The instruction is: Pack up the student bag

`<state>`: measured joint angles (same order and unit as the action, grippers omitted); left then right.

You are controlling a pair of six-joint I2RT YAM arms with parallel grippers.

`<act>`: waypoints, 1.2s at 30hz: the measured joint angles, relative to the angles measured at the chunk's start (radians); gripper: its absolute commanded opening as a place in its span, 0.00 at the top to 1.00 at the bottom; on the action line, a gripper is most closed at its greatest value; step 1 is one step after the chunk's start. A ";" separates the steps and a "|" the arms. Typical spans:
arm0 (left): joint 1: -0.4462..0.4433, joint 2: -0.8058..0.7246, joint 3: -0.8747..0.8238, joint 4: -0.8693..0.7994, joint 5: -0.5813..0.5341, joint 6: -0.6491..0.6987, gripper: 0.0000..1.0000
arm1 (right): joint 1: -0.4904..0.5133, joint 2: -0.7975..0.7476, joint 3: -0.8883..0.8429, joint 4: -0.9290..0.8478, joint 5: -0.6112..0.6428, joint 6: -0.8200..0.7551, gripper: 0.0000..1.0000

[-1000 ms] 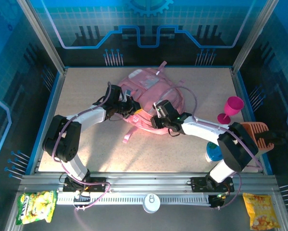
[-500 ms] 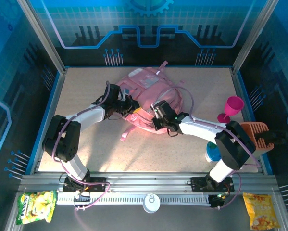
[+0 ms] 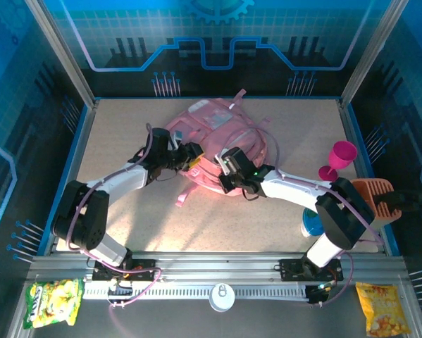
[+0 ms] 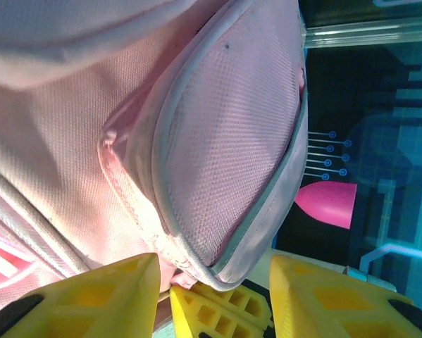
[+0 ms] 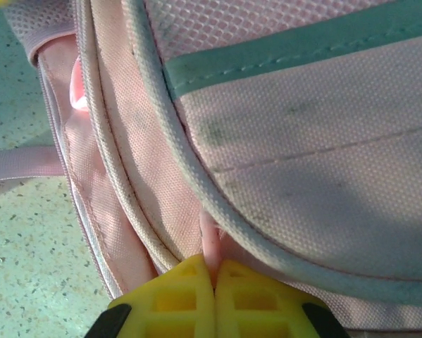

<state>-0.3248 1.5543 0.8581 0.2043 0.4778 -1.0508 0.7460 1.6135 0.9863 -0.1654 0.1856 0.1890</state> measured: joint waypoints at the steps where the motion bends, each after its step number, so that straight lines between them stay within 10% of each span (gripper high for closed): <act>1: -0.006 0.000 -0.016 0.021 -0.008 -0.025 0.55 | 0.001 0.003 0.003 0.003 -0.006 0.000 1.00; 26: -0.056 0.128 -0.027 0.186 -0.062 -0.196 1.00 | -0.099 -0.136 -0.150 0.066 0.033 0.050 1.00; 36: -0.045 0.128 -0.007 0.158 -0.046 -0.174 1.00 | -0.108 -0.135 -0.103 0.024 -0.040 -0.008 0.57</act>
<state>-0.3702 1.6825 0.8509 0.3626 0.4320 -1.2243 0.6384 1.4788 0.8829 -0.1417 0.1455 0.1814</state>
